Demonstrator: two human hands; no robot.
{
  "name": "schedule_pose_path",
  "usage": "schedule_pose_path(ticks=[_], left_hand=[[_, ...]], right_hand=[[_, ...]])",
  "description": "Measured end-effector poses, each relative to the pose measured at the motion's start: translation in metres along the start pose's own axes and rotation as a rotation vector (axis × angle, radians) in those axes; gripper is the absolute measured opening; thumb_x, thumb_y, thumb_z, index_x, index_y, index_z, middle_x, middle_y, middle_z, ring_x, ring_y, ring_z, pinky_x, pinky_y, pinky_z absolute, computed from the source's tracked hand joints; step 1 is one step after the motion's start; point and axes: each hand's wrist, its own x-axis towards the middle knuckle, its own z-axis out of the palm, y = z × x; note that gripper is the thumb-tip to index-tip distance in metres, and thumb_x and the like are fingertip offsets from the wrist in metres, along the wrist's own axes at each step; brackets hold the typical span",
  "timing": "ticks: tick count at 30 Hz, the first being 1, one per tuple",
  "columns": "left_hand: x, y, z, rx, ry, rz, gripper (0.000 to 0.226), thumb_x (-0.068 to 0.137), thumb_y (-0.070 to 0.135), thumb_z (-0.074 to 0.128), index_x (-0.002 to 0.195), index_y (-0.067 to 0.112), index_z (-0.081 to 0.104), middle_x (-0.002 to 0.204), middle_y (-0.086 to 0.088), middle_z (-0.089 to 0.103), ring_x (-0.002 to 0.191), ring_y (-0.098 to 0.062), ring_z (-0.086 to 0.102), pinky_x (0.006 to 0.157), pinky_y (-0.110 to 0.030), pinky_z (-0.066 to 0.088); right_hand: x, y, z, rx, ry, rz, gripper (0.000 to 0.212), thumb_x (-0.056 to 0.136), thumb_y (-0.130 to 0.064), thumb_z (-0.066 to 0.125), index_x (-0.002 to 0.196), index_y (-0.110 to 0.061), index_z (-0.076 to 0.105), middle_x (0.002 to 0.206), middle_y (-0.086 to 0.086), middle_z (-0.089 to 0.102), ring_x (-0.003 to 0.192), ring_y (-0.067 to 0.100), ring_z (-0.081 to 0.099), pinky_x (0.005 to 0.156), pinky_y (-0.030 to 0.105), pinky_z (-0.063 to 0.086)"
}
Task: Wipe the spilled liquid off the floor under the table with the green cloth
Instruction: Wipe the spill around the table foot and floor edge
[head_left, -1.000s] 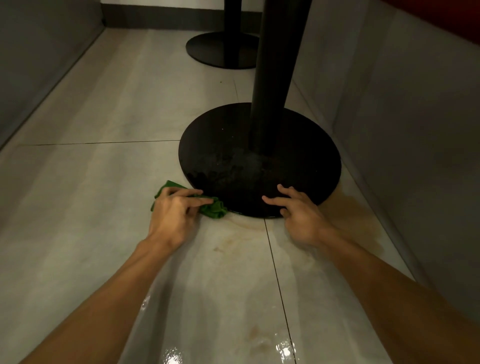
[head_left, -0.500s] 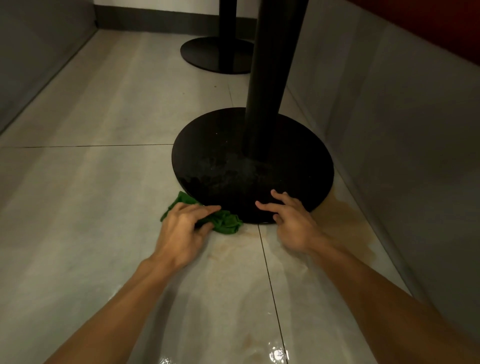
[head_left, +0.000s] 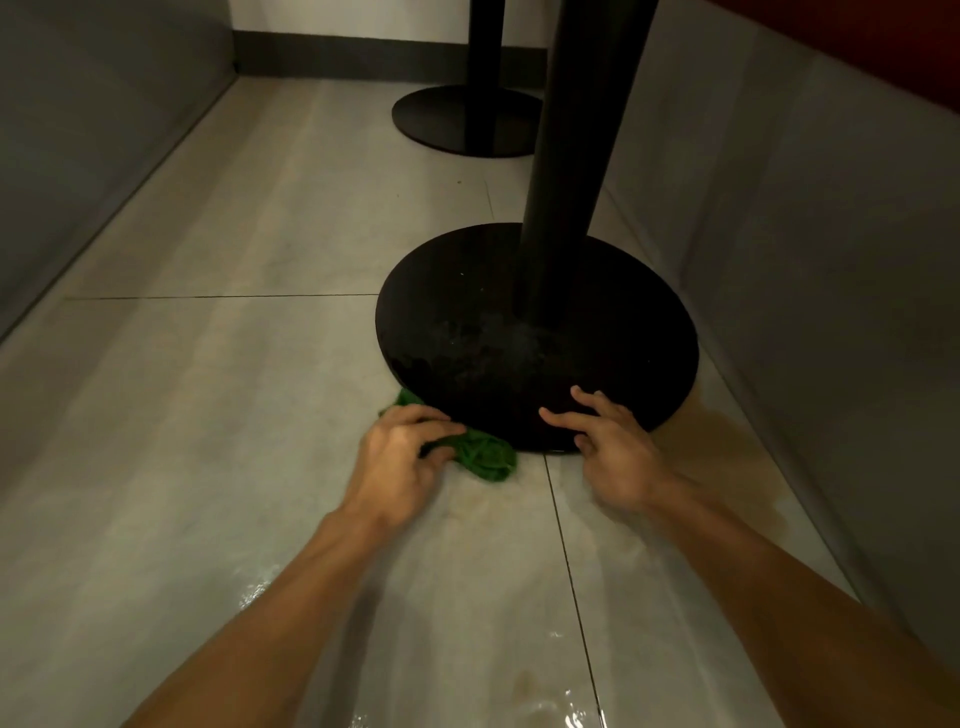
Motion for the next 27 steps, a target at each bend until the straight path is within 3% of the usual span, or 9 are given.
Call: schedule_pose_path(ticks=[5,9,14,19,22,27], left_hand=[[0.019,-0.028,-0.024,0.031,0.024,-0.087,0.027,0.076,0.007,0.076,0.1,0.017,0.076,0.105,-0.002,0.07,0.101,-0.021,0.061,0.098,-0.031,0.045],[0.02,-0.03,-0.025,0.046,0.061,-0.159,0.03,0.075,0.008,0.077,0.102,0.02,0.075,0.097,-0.003,0.07,0.095,-0.023,0.059,0.091,-0.038,0.048],[0.0,0.014,-0.003,0.032,-0.048,-0.036,0.026,0.077,0.029,0.076,0.103,0.03,0.074,0.098,0.006,0.071,0.092,-0.018,0.057,0.083,-0.024,0.042],[-0.017,0.062,0.023,0.079,-0.1,0.011,0.029,0.08,0.038,0.071,0.109,0.033,0.071,0.104,0.008,0.067,0.096,-0.017,0.055,0.083,-0.034,0.048],[-0.046,0.065,0.019,0.083,-0.137,0.044,0.032,0.084,0.043,0.066,0.114,0.031,0.069,0.101,0.008,0.063,0.093,-0.014,0.053,0.081,-0.029,0.046],[-0.082,0.041,0.0,0.047,-0.122,0.043,0.032,0.079,0.048,0.064,0.104,0.03,0.073,0.091,0.012,0.064,0.084,-0.01,0.053,0.075,-0.024,0.044]], right_hand=[[-0.002,-0.001,0.0,0.026,0.008,-0.002,0.056,0.098,0.0,0.039,0.138,-0.038,0.045,0.159,-0.006,0.016,0.147,0.016,0.002,0.121,0.04,0.004],[-0.001,0.0,0.002,0.035,0.009,-0.01,0.056,0.098,0.0,0.039,0.138,-0.038,0.046,0.159,-0.005,0.016,0.147,0.016,0.002,0.121,0.039,0.002],[-0.001,0.001,0.003,0.026,0.02,-0.016,0.055,0.097,0.0,0.04,0.137,-0.038,0.046,0.158,-0.004,0.018,0.147,0.018,0.004,0.121,0.041,0.006],[0.0,0.002,0.004,0.017,0.031,-0.02,0.053,0.098,-0.002,0.04,0.136,-0.038,0.047,0.158,-0.003,0.019,0.147,0.019,0.005,0.12,0.041,0.007],[0.0,0.002,0.004,0.026,0.01,-0.022,0.055,0.099,-0.001,0.038,0.138,-0.039,0.045,0.159,-0.004,0.016,0.147,0.018,0.002,0.121,0.04,0.002],[-0.002,0.001,-0.002,0.023,-0.015,-0.018,0.051,0.101,-0.005,0.038,0.139,-0.039,0.044,0.159,-0.006,0.014,0.147,0.016,0.001,0.119,0.034,0.0]])
